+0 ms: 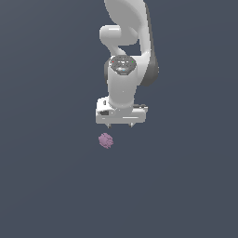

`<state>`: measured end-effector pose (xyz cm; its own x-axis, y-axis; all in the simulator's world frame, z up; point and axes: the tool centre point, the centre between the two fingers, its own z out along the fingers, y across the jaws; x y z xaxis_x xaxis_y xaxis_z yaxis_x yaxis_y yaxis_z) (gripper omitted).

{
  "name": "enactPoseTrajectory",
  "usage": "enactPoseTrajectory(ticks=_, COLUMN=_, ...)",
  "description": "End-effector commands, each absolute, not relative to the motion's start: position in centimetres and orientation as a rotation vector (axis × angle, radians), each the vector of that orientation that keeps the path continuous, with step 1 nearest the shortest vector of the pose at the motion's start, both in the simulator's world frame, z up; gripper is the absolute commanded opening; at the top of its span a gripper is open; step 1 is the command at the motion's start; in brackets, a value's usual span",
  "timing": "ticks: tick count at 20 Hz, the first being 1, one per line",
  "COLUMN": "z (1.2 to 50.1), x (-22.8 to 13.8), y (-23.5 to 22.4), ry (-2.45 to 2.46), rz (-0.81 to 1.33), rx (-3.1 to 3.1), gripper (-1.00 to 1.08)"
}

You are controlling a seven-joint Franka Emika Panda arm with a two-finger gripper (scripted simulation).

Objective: Pick up the object and move it to a goal position.

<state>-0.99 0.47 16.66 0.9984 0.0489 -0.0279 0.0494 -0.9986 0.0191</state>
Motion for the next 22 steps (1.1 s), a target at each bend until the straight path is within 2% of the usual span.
enactPoseTrajectory(ticks=1, z=16.7, x=-1.0, y=0.5, ry=0.077, rz=-0.043, rx=3.121, gripper=1.0)
enactPoseTrajectory(ticks=11, z=18.9, x=-0.6, y=-0.3, ry=0.001, rz=-0.016, rx=3.136, gripper=1.0)
enactPoseTrajectory(ticks=22, z=18.1, x=-0.6, y=-0.8, ry=0.094, rz=-0.017, rx=3.132, gripper=1.0)
